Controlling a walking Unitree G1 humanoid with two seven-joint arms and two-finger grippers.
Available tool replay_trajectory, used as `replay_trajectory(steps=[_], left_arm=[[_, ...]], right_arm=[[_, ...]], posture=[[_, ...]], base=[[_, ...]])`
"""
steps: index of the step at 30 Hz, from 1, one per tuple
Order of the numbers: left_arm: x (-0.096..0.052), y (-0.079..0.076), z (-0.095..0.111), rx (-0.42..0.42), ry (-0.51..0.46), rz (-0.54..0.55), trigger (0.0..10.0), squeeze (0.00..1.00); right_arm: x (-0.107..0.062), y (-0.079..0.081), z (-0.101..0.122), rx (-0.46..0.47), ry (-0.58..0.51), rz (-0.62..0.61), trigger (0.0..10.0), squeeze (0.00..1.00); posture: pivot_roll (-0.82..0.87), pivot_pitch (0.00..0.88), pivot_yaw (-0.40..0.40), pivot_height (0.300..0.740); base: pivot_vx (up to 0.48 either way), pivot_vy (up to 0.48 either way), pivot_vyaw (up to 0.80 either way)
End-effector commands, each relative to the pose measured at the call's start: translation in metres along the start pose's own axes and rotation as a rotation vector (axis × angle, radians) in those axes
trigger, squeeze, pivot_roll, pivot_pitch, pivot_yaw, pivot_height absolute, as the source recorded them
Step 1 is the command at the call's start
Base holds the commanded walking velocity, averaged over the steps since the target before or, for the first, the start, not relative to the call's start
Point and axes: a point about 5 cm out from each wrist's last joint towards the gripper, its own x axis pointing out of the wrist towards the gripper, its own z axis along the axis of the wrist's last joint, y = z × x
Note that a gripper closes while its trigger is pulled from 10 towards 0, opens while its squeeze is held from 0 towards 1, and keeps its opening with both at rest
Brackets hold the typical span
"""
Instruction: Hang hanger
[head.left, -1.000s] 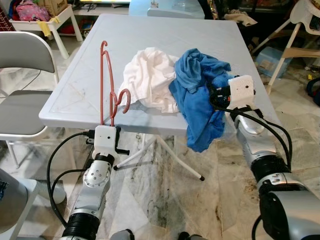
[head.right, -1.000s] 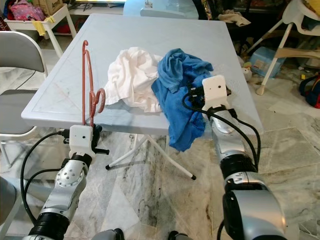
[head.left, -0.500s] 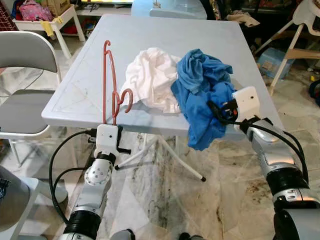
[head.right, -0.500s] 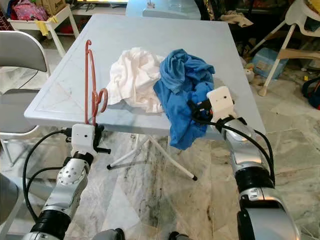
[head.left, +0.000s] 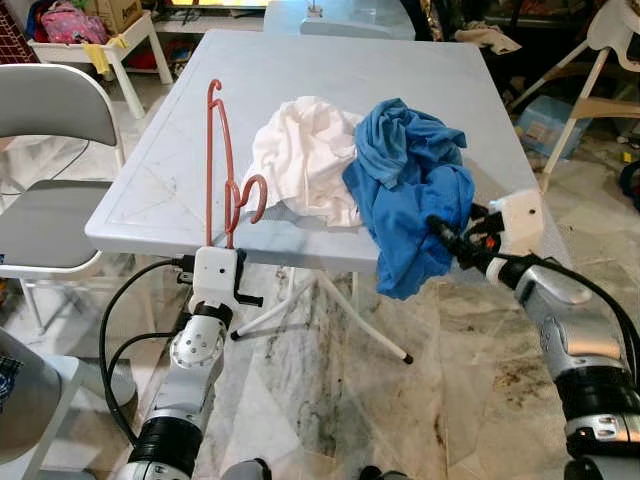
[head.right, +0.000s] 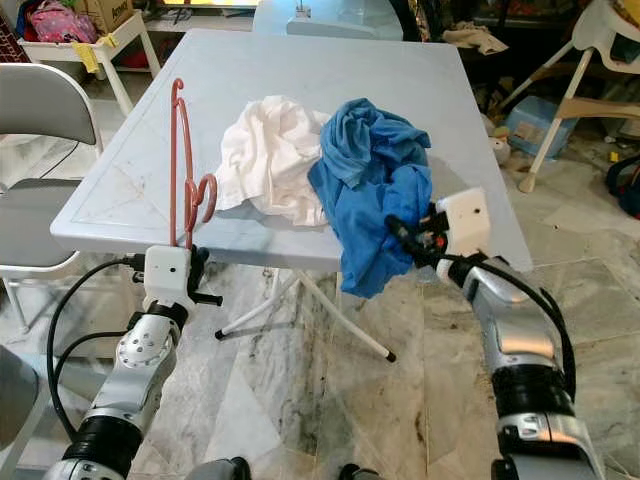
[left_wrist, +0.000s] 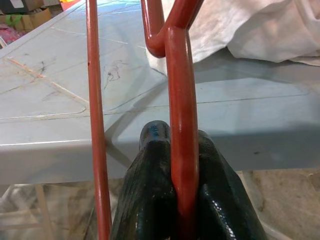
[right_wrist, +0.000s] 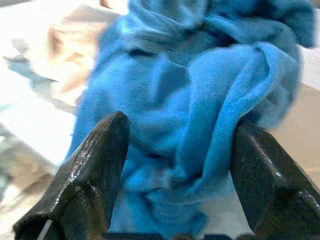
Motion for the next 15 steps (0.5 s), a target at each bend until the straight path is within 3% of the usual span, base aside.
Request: replay_trajectory(steps=[1,6,15], left_arm=[[0.001,0.001,-0.001,0.004,0.005,-0.007,10.0,0.00],[0.001,0.001,-0.002,0.004,0.006,-0.008,10.0,0.00],[0.001,0.001,-0.001,0.006,0.005,-0.016,10.0,0.00]], right_arm=[[-0.004,0.000,0.004,0.003,-0.004,0.032,10.0,0.00],[-0.012,0.006,-0.008,0.013,0.076,0.081,10.0,0.00],[-0.004,0.029,-0.024,0.011,0.157,0.123,10.0,0.00]], posture=[[0.09,0.109,0.030,0.740],[0.09,0.108,0.032,0.740],[0.09,0.107,0.037,0.740]], base=[[0.000,0.000,0.00],[0.000,0.000,0.00],[0.000,0.000,0.00]])
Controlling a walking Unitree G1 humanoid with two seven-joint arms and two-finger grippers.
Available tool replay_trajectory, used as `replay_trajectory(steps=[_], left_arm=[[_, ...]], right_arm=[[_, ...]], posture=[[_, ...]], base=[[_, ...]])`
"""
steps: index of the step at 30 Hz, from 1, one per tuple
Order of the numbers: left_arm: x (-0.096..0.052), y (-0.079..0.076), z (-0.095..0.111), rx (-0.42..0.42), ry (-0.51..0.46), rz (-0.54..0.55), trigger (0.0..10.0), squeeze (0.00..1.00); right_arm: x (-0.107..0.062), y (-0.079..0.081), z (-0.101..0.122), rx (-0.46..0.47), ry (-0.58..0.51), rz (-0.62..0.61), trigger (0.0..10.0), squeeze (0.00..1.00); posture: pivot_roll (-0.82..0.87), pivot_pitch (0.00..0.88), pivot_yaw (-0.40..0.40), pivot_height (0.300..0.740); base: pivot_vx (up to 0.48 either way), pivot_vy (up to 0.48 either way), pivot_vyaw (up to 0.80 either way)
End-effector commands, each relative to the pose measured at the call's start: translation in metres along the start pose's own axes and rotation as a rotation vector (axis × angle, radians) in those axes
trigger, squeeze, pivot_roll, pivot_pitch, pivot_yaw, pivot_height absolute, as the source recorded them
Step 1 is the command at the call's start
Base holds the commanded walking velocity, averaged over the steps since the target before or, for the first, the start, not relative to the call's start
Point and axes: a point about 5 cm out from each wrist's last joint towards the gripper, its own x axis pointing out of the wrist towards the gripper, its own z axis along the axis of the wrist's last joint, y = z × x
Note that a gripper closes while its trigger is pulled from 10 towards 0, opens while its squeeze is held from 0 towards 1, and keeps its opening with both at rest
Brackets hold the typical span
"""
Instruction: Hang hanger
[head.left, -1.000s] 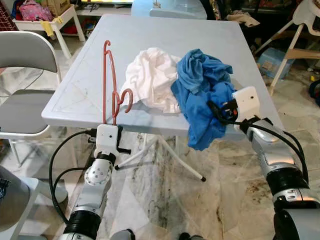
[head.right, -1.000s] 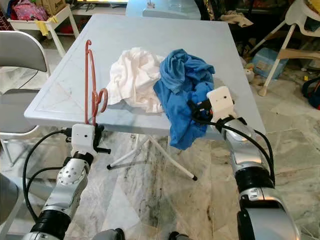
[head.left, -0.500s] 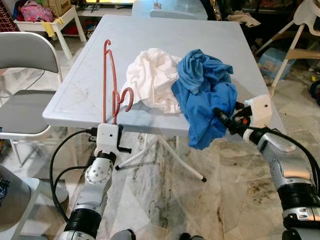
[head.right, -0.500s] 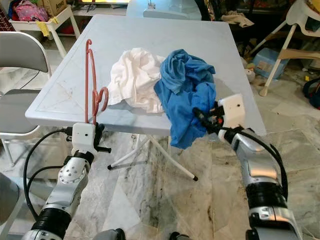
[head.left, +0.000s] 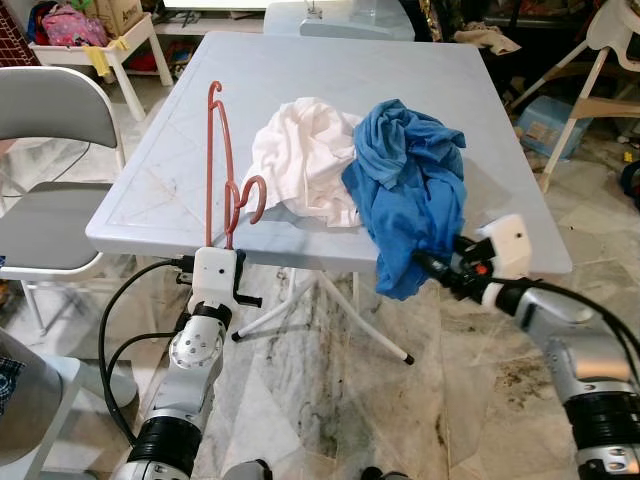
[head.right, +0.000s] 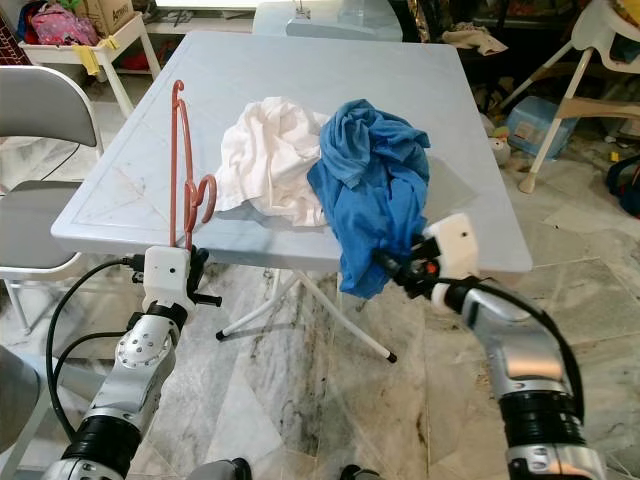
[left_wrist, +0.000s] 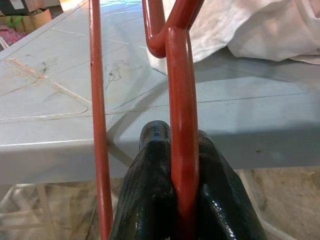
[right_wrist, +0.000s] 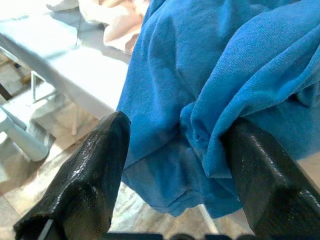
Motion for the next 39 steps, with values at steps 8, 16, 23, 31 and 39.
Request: replay_trajectory(steps=[8,16,23,31,39], left_arm=[[0.001,0.000,0.001,0.006,-0.001,-0.015,10.0,0.00],[0.001,-0.001,0.001,0.006,-0.002,-0.013,10.0,0.00],[0.001,-0.001,0.001,0.005,-0.002,-0.008,10.0,0.00],[0.000,-0.001,0.000,0.003,0.000,-0.007,10.0,0.00],[0.000,-0.002,0.000,0.000,0.000,-0.004,10.0,0.00]], right_arm=[[0.024,0.026,-0.006,-0.011,0.014,-0.046,0.0,0.00],[0.042,0.036,-0.003,-0.017,-0.008,-0.171,0.0,0.00],[0.051,0.034,-0.003,-0.022,-0.017,-0.265,0.0,0.00],[0.061,0.027,0.001,-0.013,-0.031,-0.360,0.0,0.00],[0.073,0.009,0.018,0.047,-0.061,-0.464,0.0,0.00]], posture=[[0.09,0.107,0.038,0.740],[0.10,0.105,0.034,0.740],[0.10,0.106,0.031,0.740],[0.10,0.108,0.029,0.740],[0.11,0.111,0.022,0.740]], base=[[0.000,0.000,0.00],[0.000,0.000,0.00],[0.000,0.000,0.00],[0.000,0.000,0.00],[0.000,0.000,0.00]])
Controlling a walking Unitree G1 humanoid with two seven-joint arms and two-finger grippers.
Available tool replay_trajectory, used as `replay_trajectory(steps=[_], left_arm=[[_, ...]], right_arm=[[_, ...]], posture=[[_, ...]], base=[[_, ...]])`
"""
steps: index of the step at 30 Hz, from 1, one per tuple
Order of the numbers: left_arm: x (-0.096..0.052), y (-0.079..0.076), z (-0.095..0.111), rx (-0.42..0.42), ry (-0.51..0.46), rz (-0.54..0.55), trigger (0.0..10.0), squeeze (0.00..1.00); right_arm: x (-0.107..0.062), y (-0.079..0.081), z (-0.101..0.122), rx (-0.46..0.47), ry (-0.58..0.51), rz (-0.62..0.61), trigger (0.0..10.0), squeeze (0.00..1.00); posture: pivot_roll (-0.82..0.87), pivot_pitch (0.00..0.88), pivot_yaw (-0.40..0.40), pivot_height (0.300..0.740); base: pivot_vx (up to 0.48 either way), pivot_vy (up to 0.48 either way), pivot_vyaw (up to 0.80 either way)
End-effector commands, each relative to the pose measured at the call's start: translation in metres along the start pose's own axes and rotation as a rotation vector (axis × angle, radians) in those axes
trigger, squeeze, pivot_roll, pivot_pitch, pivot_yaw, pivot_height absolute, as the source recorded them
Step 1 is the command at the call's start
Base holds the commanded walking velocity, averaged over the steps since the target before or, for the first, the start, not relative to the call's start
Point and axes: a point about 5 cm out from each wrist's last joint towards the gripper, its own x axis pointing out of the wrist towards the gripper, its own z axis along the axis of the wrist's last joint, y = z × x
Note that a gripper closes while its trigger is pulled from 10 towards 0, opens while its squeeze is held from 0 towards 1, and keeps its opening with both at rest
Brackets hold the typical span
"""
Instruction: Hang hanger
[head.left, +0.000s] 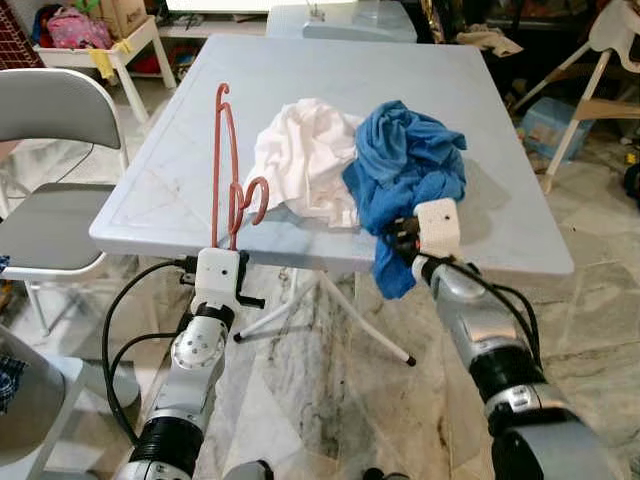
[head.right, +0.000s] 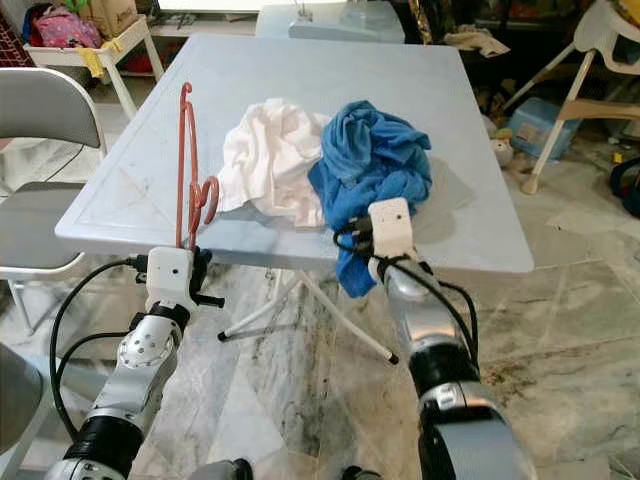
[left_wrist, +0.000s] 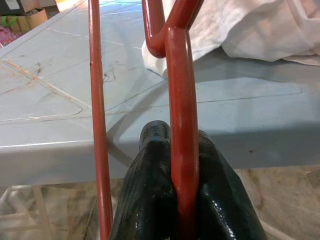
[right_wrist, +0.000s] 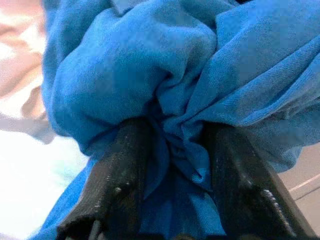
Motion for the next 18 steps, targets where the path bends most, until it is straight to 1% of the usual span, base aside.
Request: replay_trajectory(steps=[1,3,4,5,7,8,9,10,12,13,15,16,18], left_arm=[[-0.001,0.001,0.000,0.006,0.000,0.010,10.0,0.00],[-0.001,0.002,0.000,0.006,0.000,0.013,10.0,0.00],[-0.001,0.002,0.000,0.007,-0.001,0.017,10.0,0.00],[-0.001,0.003,0.000,0.007,-0.001,0.018,10.0,0.00],[-0.001,0.003,0.000,0.008,-0.001,0.020,10.0,0.00],[-0.001,0.003,0.000,0.009,-0.001,0.020,10.0,0.00],[-0.001,0.003,0.000,0.009,-0.001,0.020,10.0,0.00],[0.000,0.003,0.000,0.009,-0.002,0.021,10.0,0.00],[0.000,0.003,0.001,0.009,-0.003,0.021,10.0,0.00],[0.000,0.003,0.001,0.009,-0.004,0.021,10.0,0.00],[-0.001,0.002,0.001,0.008,-0.005,0.023,10.0,0.00],[-0.001,0.002,0.001,0.008,-0.005,0.023,10.0,0.00],[-0.001,0.002,0.000,0.007,-0.004,0.026,10.0,0.00]], right_arm=[[0.004,-0.004,0.007,0.035,-0.020,-0.025,0.0,0.00],[0.007,-0.007,0.013,0.063,-0.031,-0.040,0.0,0.00],[0.011,-0.014,0.023,0.092,-0.056,-0.071,0.0,0.00],[0.012,-0.016,0.028,0.103,-0.069,-0.080,0.0,0.00],[0.016,-0.023,0.043,0.147,-0.115,-0.106,0.0,0.00],[0.018,-0.029,0.058,0.186,-0.163,-0.131,0.0,0.00],[0.018,-0.029,0.058,0.186,-0.163,-0.131,0.0,0.00],[0.019,-0.036,0.074,0.237,-0.219,-0.159,0.0,0.00],[0.018,-0.048,0.097,0.305,-0.307,-0.204,0.0,0.00],[0.016,-0.056,0.112,0.344,-0.368,-0.237,0.0,0.00],[0.014,-0.063,0.126,0.391,-0.440,-0.257,0.0,0.00],[0.014,-0.063,0.126,0.391,-0.440,-0.257,0.0,0.00],[0.014,-0.063,0.132,0.352,-0.458,-0.237,0.0,0.00]], posture=[[0.11,0.112,0.022,0.740],[0.12,0.111,0.022,0.740],[0.12,0.112,0.022,0.740],[0.12,0.112,0.022,0.740],[0.12,0.112,0.023,0.740],[0.12,0.112,0.023,0.740],[0.12,0.112,0.023,0.740],[0.12,0.112,0.023,0.740],[0.12,0.112,0.022,0.740],[0.13,0.112,0.021,0.740],[0.13,0.112,0.020,0.740],[0.13,0.112,0.020,0.740],[0.13,0.114,0.016,0.740]], base=[[0.000,0.000,0.00],[0.000,0.000,0.00],[0.000,0.000,0.00],[0.000,0.000,0.00],[0.000,0.000,0.00],[0.000,0.000,0.00],[0.000,0.000,0.00],[0.000,0.000,0.00],[0.000,0.000,0.00],[0.000,0.000,0.00],[0.000,0.000,0.00],[0.000,0.000,0.00],[0.000,0.000,0.00]])
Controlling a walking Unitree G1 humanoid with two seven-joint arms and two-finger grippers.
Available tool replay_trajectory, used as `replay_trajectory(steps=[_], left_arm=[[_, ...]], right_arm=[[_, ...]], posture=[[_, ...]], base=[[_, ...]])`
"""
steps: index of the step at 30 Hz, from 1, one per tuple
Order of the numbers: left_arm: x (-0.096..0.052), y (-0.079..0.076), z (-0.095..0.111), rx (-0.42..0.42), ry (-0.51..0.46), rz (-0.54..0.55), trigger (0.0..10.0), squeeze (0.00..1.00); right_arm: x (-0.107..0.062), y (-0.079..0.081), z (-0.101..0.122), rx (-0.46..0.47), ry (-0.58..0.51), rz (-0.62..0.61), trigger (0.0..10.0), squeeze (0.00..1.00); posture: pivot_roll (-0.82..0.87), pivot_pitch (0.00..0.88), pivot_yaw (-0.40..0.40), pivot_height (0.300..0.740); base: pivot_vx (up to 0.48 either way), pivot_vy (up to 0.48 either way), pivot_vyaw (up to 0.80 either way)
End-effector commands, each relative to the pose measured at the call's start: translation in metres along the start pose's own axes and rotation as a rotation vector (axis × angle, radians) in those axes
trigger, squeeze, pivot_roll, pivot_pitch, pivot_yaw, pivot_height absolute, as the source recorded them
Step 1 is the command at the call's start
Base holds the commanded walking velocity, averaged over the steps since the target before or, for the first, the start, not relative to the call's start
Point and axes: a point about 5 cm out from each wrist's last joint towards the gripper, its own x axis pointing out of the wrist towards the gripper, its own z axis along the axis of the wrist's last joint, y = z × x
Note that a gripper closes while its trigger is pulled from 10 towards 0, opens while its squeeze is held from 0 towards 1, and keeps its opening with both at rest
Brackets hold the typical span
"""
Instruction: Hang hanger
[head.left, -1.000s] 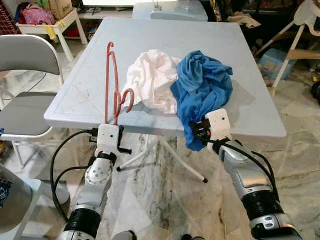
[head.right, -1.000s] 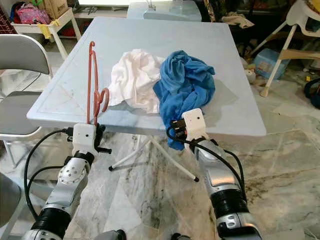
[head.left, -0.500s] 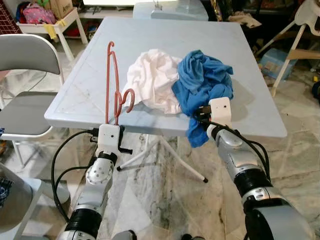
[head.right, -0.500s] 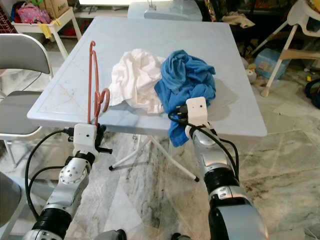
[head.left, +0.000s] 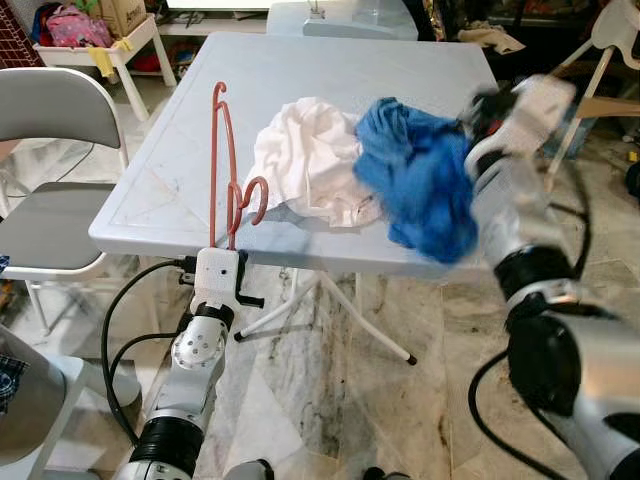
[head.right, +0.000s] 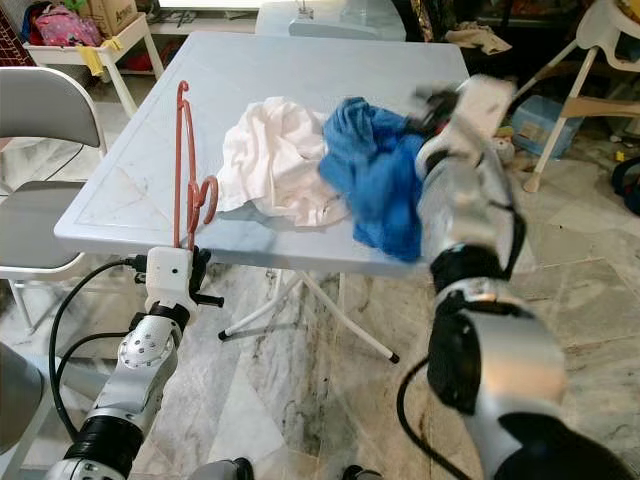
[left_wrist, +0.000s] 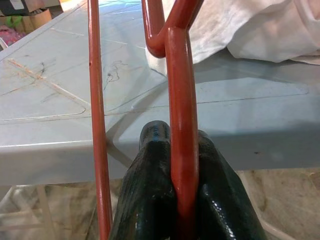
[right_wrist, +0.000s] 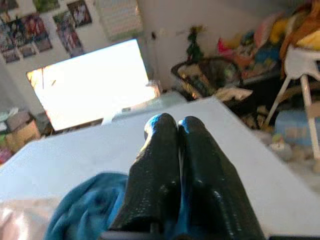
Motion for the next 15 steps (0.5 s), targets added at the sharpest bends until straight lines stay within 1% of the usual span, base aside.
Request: replay_trajectory(steps=[1,2,3,4,5,7,8,9,10,11,14,15], left_arm=[[-0.001,0.001,0.000,0.006,-0.003,0.009,10.0,0.00],[-0.002,0.002,0.000,0.006,-0.002,0.011,10.0,0.00],[-0.002,0.002,0.000,0.006,-0.001,0.013,10.0,0.00],[-0.002,0.002,0.000,0.006,-0.001,0.014,10.0,0.00],[-0.002,0.002,0.000,0.006,-0.001,0.014,10.0,0.00],[-0.002,0.002,0.000,0.005,-0.001,0.015,10.0,0.00],[-0.002,0.002,0.000,0.005,-0.001,0.015,10.0,0.00],[-0.001,0.002,0.000,0.005,0.000,0.015,10.0,0.00],[-0.001,0.002,0.000,0.005,0.000,0.015,10.0,0.00],[-0.001,0.002,0.000,0.004,0.000,0.013,10.0,0.00],[0.001,0.001,0.000,0.004,0.000,0.007,10.0,0.00],[0.002,-0.001,0.000,0.003,-0.001,-0.002,10.0,0.00]], right_arm=[[-0.001,0.002,-0.006,-0.003,0.024,0.010,0.0,0.00],[-0.003,0.004,-0.012,-0.016,0.049,0.037,0.0,0.00],[-0.008,0.008,-0.023,-0.052,0.086,0.084,3.4,0.00],[-0.011,0.010,-0.030,-0.097,0.108,0.109,9.6,0.00],[-0.014,0.011,-0.036,-0.141,0.121,0.137,10.0,0.00],[-0.022,0.011,-0.047,-0.196,0.127,0.189,10.0,0.00],[-0.027,0.009,-0.051,-0.204,0.123,0.209,10.0,0.04],[-0.032,0.004,-0.056,-0.208,0.115,0.223,10.0,1.00],[-0.032,0.004,-0.056,-0.208,0.115,0.223,10.0,1.00],[-0.036,-0.002,-0.057,-0.226,0.094,0.226,10.0,1.00],[-0.043,-0.010,-0.057,-0.276,0.058,0.225,10.0,1.00],[-0.050,-0.017,-0.057,-0.308,0.033,0.225,10.0,1.00]], posture=[[0.13,0.114,0.016,0.740],[0.13,0.114,0.014,0.740],[0.13,0.114,0.014,0.740],[0.14,0.114,0.013,0.740],[0.14,0.114,0.013,0.740],[0.13,0.114,0.013,0.740],[0.13,0.113,0.015,0.740],[0.13,0.112,0.016,0.740],[0.13,0.112,0.016,0.740],[0.12,0.110,0.018,0.740],[0.11,0.108,0.020,0.740],[0.10,0.105,0.022,0.740]], base=[[0.000,0.000,0.00],[0.000,0.000,0.00],[0.000,0.000,0.00],[0.000,0.000,0.00],[0.000,0.000,0.00],[0.000,0.000,0.00],[0.000,0.000,0.00],[0.000,0.000,0.00],[0.000,0.000,0.00],[0.000,0.000,0.00],[0.000,0.000,0.00],[0.000,0.000,0.00]])
